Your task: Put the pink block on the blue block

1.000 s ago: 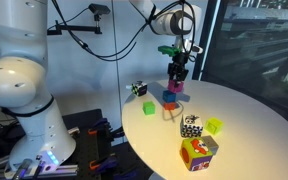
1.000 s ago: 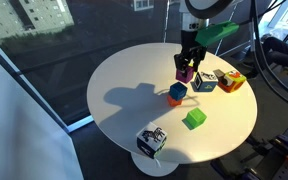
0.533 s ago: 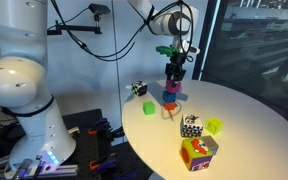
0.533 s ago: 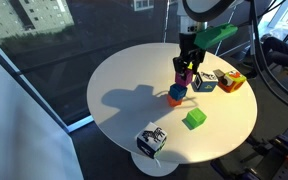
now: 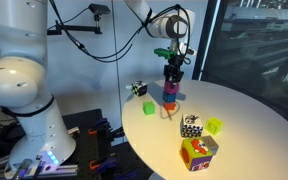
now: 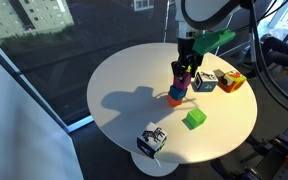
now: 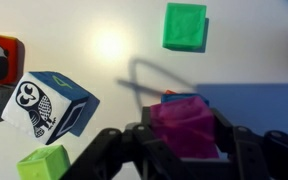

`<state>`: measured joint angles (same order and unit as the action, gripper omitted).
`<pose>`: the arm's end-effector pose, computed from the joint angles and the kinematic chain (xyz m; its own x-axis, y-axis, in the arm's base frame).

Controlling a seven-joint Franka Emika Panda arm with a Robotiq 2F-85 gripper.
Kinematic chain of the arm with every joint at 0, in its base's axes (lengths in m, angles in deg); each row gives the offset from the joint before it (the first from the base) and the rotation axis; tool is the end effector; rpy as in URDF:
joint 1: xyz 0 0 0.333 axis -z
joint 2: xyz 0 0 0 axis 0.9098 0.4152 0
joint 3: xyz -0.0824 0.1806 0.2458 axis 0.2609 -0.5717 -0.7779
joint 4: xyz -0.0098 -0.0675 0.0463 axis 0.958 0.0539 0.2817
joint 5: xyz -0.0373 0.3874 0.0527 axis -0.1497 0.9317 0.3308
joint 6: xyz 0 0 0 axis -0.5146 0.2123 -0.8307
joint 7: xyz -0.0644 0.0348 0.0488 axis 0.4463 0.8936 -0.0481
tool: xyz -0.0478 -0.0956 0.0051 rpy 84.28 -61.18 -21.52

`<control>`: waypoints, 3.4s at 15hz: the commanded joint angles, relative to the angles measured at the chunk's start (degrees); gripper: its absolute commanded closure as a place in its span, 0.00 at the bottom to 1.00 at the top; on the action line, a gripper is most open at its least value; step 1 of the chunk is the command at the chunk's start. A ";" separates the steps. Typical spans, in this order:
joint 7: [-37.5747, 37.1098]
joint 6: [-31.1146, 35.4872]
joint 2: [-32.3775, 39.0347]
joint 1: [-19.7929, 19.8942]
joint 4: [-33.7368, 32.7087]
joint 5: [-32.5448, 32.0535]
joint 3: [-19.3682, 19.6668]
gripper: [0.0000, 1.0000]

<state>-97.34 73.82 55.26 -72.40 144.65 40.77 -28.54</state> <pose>0.5824 0.0862 0.3254 0.9810 -0.0373 -0.1904 -0.0218 -0.9963 0.0826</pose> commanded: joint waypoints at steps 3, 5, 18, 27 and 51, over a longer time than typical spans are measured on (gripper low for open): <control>-3.38 4.87 -1.73 -0.68 2.87 -3.27 0.21 0.67; -3.57 5.25 -2.04 -0.70 3.42 -3.56 0.17 0.67; -3.64 4.84 -2.86 -0.80 4.39 -3.65 0.00 0.67; -3.72 4.63 -3.10 -0.79 5.10 -3.70 0.00 0.67; 1.89 2.59 -5.54 2.33 5.20 1.66 -0.04 0.00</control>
<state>-98.87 78.06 52.37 -71.54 149.08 39.65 -28.33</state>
